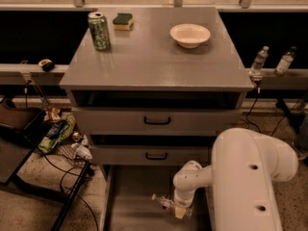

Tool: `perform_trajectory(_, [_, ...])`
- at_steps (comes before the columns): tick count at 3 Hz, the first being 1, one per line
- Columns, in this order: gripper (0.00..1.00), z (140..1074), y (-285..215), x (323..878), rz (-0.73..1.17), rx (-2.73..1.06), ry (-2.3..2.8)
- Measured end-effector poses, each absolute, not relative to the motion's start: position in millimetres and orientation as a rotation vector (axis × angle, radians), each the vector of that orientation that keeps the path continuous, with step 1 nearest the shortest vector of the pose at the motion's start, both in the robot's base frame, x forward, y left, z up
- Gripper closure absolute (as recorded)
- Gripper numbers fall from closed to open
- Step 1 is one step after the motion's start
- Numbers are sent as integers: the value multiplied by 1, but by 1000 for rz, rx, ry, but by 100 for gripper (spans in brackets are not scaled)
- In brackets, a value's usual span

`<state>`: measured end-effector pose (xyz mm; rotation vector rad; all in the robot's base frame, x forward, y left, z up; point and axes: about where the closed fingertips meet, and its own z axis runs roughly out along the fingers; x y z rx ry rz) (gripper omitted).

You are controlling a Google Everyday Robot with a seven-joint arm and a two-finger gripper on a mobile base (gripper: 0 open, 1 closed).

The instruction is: Pick water bottle from bottom drawer and place on counter

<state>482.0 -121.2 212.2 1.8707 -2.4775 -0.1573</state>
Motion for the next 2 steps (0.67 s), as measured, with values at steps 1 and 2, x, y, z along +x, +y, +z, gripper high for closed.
perform_trajectory(1, [100, 269, -147, 487, -162, 1775, -2486])
perform_trajectory(2, [100, 372, -179, 518, -78, 1602, -2516])
